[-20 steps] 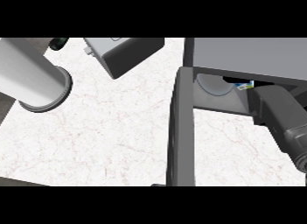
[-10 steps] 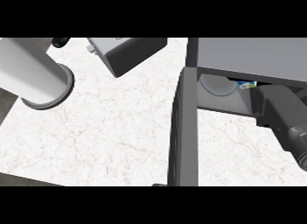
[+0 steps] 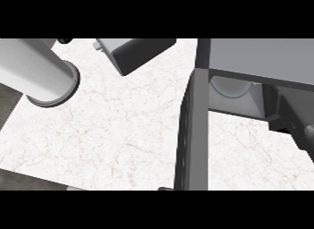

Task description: Pick up the milk, place it into the microwave and close the microwave

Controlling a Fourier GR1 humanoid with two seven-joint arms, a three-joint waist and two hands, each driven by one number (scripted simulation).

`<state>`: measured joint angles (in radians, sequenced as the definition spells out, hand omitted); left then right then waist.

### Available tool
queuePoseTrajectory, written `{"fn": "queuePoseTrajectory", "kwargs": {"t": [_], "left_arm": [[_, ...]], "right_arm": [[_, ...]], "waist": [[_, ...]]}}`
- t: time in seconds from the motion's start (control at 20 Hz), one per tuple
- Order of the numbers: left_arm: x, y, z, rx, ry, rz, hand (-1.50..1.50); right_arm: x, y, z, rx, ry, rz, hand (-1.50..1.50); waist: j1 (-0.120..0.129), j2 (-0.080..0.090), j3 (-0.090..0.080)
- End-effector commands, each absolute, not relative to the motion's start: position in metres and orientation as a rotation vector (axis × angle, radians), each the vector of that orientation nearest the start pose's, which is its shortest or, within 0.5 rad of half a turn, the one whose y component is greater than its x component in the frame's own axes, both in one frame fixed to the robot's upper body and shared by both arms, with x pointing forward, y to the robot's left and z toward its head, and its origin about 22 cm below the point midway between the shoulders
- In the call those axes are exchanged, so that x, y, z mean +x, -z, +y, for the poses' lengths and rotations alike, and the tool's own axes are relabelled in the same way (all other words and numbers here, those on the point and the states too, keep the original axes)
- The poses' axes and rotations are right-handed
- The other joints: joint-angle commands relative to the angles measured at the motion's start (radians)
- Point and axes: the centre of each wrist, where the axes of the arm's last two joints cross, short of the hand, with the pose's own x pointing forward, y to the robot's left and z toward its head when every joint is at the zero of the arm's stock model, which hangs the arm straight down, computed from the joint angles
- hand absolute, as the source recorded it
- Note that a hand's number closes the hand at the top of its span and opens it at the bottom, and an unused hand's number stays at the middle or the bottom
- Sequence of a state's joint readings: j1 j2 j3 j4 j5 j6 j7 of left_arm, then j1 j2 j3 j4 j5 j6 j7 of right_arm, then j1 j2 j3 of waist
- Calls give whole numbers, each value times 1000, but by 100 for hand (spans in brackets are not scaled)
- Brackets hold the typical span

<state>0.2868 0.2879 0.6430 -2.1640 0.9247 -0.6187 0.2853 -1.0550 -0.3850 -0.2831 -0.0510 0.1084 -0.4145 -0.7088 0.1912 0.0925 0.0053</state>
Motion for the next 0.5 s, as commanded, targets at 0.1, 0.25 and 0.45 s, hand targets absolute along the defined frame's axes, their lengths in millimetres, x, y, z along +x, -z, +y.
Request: {"fn": "queuePoseTrajectory", "kwargs": {"t": [0.1, 0.25, 0.45], "left_arm": [[122, -149, 389, -287, 171, -1929, -150], [124, -150, 389, -276, 172, -1929, -150], [130, -151, 390, -287, 200, -1925, -150]], "right_arm": [[441, -66, -304, -709, -79, -1827, -150], [448, -70, -277, -532, -120, -1926, -150], [451, -73, -271, -558, -285, -1809, -150]], "waist": [[6, 11, 6], [10, 2, 7], [39, 1, -2]]}}
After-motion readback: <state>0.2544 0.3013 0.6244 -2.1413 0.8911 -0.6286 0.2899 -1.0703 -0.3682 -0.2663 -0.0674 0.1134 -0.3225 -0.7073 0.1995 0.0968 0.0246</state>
